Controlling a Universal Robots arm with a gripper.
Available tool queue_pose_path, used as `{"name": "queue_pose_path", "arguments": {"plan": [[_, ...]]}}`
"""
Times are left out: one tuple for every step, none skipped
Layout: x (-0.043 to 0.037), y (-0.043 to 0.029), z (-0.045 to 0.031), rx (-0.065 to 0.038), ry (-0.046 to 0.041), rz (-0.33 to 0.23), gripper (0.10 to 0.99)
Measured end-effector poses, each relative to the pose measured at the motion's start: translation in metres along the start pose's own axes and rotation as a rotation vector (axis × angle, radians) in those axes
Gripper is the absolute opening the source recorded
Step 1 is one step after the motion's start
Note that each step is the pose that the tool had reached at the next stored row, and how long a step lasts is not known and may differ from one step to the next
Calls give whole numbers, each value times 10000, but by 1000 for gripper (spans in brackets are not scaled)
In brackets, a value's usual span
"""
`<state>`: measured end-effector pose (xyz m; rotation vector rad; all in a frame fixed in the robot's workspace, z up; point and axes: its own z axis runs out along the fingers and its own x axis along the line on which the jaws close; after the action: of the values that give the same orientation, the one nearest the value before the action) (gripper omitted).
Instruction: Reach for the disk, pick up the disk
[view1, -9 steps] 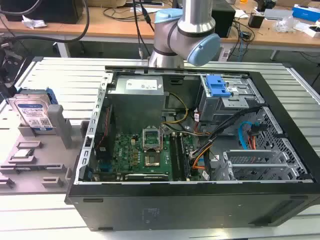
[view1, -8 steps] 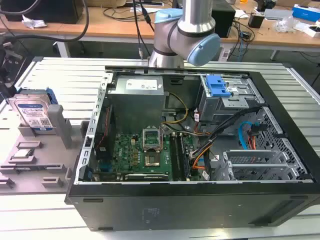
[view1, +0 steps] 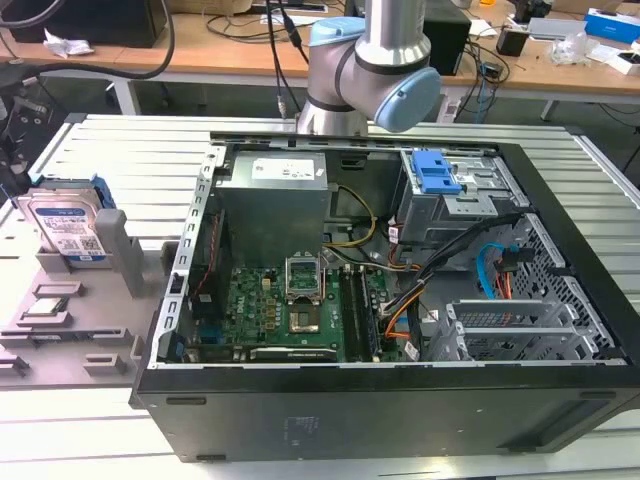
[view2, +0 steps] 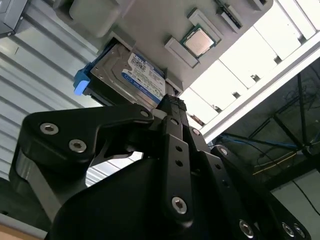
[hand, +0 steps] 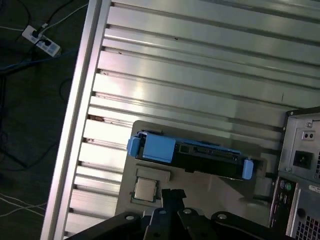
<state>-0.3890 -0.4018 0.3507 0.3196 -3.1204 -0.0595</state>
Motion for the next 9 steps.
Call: {"name": "queue_pose_path", "arguments": {"plan": [[0, 0, 0, 0, 5, -107, 106], [0, 0, -1, 1, 9, -186, 106], [0, 0, 0, 0, 11, -266, 106], [0, 0, 0, 0, 15, -392, 106], [0, 0, 0, 1, 23, -601, 106], [0, 0, 0, 1, 31, -793, 106], [0, 0, 0, 1, 36, -931, 106], [0, 0, 0, 1, 40, -1048, 106], [0, 0, 0, 1, 44, -1122, 106]]}}
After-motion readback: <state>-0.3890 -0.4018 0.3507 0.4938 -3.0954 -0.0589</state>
